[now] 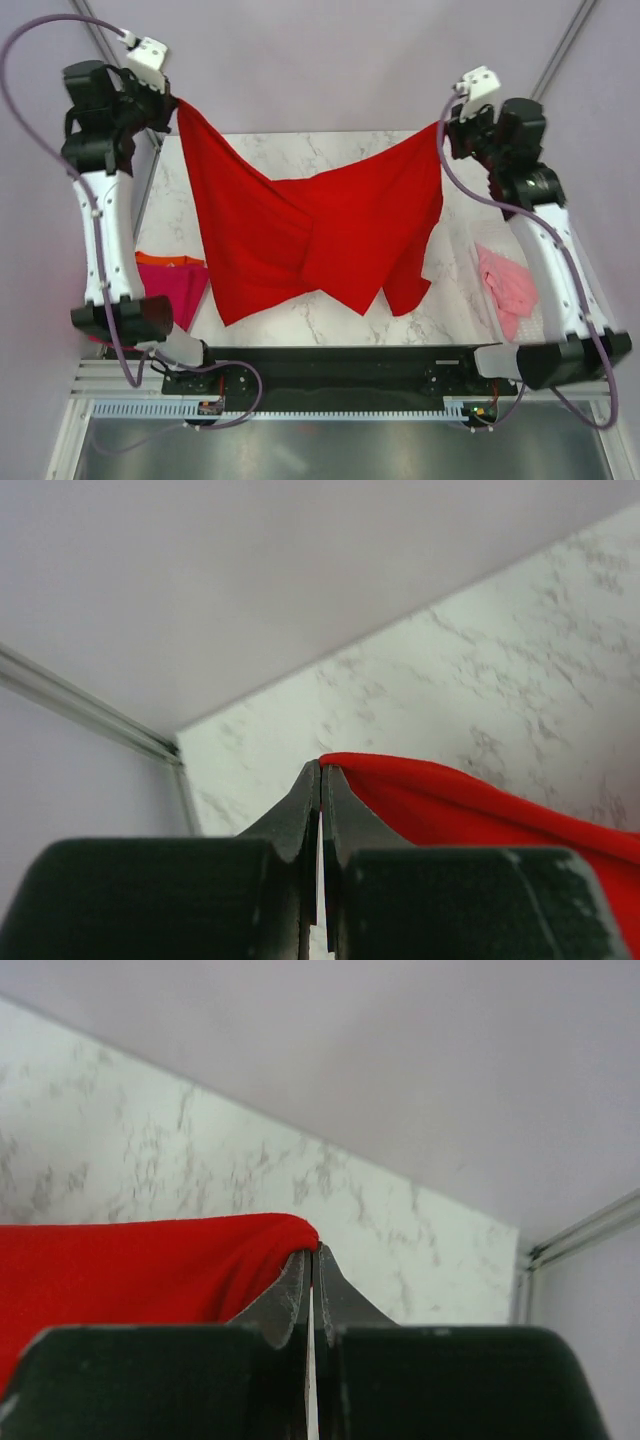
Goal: Fold and stack the t-shirts
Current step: Flatten the tshirt out
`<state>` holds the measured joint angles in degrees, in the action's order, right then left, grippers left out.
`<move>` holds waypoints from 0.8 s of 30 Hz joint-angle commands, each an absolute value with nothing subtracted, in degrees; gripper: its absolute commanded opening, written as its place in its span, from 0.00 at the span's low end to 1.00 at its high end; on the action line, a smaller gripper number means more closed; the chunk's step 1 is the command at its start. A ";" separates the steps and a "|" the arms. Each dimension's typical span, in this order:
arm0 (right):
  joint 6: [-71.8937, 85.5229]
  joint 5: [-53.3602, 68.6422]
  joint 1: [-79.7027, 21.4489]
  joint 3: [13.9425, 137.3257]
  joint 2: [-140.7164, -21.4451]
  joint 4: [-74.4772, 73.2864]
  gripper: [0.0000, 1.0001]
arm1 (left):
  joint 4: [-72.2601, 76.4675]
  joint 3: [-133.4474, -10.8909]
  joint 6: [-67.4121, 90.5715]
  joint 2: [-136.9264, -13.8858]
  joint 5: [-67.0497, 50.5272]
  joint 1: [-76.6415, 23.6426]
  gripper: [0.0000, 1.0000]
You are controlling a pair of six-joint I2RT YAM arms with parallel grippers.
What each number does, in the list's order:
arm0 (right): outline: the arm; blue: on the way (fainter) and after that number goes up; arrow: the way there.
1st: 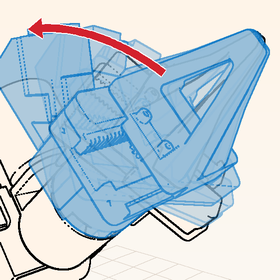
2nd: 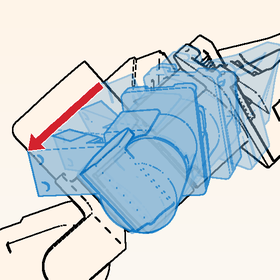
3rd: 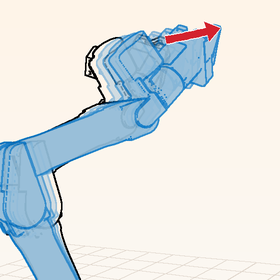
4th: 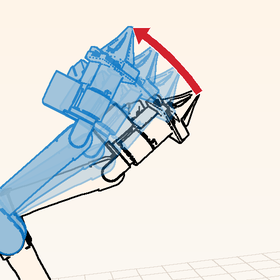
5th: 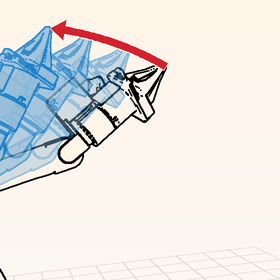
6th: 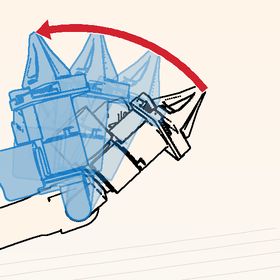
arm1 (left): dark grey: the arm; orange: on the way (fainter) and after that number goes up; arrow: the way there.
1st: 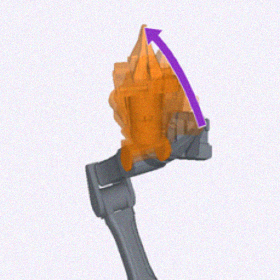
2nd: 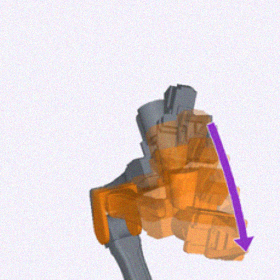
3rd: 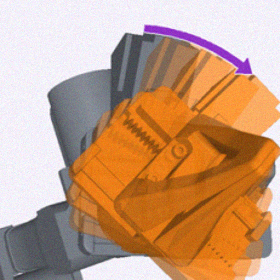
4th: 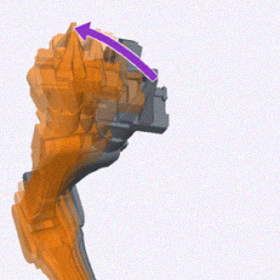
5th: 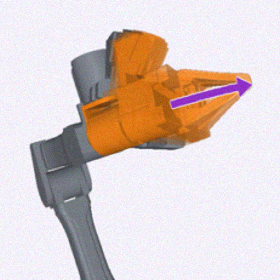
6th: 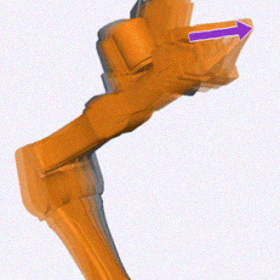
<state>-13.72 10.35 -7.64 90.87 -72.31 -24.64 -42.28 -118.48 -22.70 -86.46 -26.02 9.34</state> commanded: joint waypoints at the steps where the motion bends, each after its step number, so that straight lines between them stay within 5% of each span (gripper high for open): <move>1: -15.37 12.65 -7.47 85.52 -83.28 -21.71 0.00 | -42.28 -113.21 -24.96 -97.26 -27.60 7.56 0.02; 6: -17.31 14.94 -7.56 87.53 -97.45 -20.57 0.08 | -42.27 -112.14 -23.39 -109.41 -25.14 6.42 0.02; 7: -17.14 14.33 -7.56 89.11 -99.56 -20.65 0.29 | -42.10 -112.32 -23.38 -111.16 -25.14 6.15 0.02; 10: -16.78 11.00 -7.47 97.54 -105.11 -23.46 0.43 | -41.40 -113.29 -24.52 -115.31 -21.10 4.49 0.02; 18: -40.84 32.50 -11.15 78.51 -84.48 -34.42 0.48 | -40.43 -110.57 -24.26 -114.53 -17.58 2.37 0.02; 20: -53.27 33.49 -15.18 70.98 -79.73 -43.63 0.48 | -40.52 -108.47 -24.61 -113.82 -17.05 1.93 0.02; 24: -64.41 29.98 -25.11 53.12 -69.28 -36.76 0.48 | -40.52 -105.30 -24.96 -112.24 -15.30 1.76 0.02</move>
